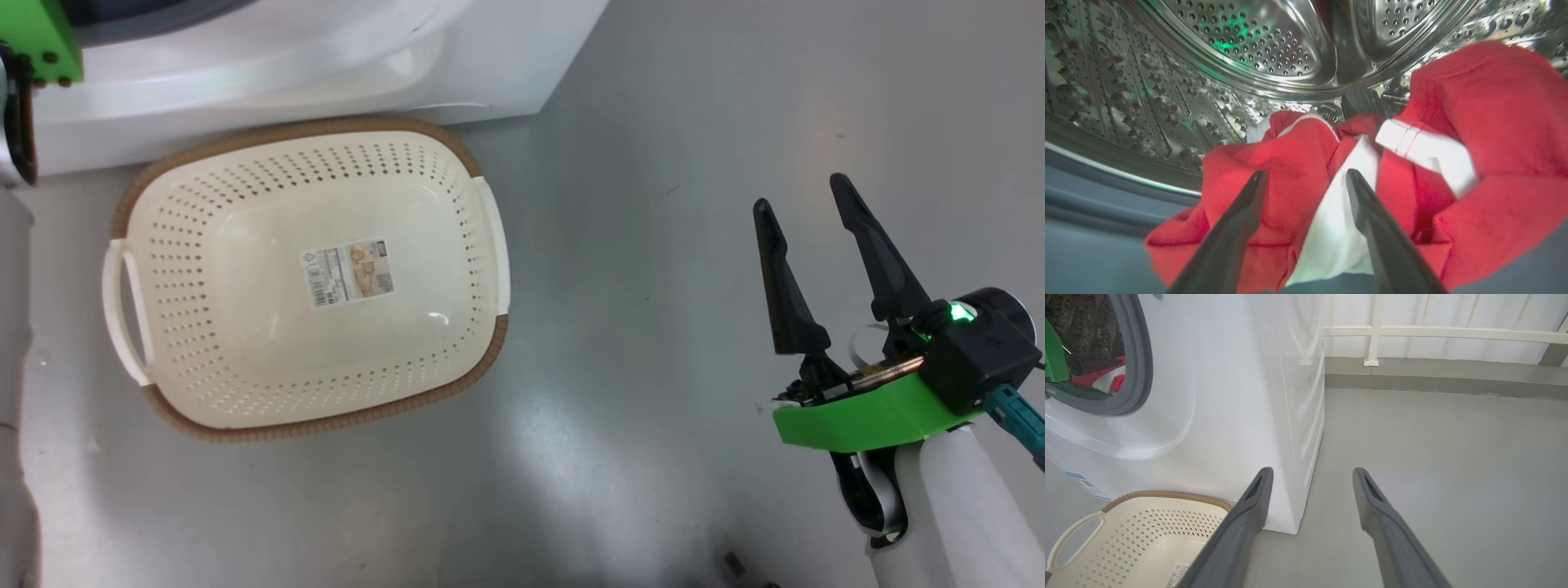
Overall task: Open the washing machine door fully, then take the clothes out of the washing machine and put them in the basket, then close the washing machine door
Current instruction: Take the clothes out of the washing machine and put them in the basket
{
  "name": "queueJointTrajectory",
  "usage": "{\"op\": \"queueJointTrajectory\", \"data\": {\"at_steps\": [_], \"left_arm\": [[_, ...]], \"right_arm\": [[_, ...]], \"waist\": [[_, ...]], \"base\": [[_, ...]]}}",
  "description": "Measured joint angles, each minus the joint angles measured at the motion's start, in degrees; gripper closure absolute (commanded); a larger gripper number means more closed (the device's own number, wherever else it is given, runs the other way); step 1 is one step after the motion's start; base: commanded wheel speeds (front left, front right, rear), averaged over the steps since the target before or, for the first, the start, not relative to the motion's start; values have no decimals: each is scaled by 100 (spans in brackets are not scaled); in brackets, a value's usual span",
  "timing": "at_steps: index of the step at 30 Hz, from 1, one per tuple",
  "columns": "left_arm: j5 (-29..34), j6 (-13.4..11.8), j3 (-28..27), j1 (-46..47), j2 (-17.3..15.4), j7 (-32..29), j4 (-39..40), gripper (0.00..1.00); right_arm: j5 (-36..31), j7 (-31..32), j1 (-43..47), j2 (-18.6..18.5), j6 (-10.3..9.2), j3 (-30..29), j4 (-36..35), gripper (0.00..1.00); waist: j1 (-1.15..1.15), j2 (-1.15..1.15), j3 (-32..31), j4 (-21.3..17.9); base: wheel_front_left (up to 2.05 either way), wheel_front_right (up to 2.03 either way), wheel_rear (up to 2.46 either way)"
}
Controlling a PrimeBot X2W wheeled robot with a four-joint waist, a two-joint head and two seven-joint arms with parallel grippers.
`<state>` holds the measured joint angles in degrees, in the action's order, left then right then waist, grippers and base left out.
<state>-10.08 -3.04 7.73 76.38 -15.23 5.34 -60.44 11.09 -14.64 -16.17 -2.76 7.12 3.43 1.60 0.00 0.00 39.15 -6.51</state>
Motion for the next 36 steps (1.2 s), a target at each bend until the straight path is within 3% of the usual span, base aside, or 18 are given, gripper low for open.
{"op": "queueJointTrajectory", "data": {"at_steps": [8, 16, 18, 27, 36], "left_arm": [[258, -198, 260, 199, -222, -364, -659, 0], [314, -219, 391, 436, -381, -655, -1012, 0], [314, -196, 414, 471, -392, -688, -1051, 100], [238, -90, 454, 487, -350, -538, -1117, 100], [-90, -47, 259, 476, -246, 452, -915, 100]], "right_arm": [[256, 0, -80, 1, 0, 112, 43, 0], [304, 0, -79, 1, 0, 177, 68, 0], [314, 0, -80, 1, 1, 181, 68, 0], [338, 0, -80, 2, 0, 176, 78, 0], [344, 0, -81, 1, 0, 151, 115, 0]], "waist": [[0, 0, 39, -222], [0, 0, 61, -372], [0, 0, 65, -383], [0, 0, 25, -331], [0, 0, -48, -210]], "base": [[0, 0, 0], [0, 0, 0], [0, 0, 0], [0, 0, 0], [0, 0, 0]]}}
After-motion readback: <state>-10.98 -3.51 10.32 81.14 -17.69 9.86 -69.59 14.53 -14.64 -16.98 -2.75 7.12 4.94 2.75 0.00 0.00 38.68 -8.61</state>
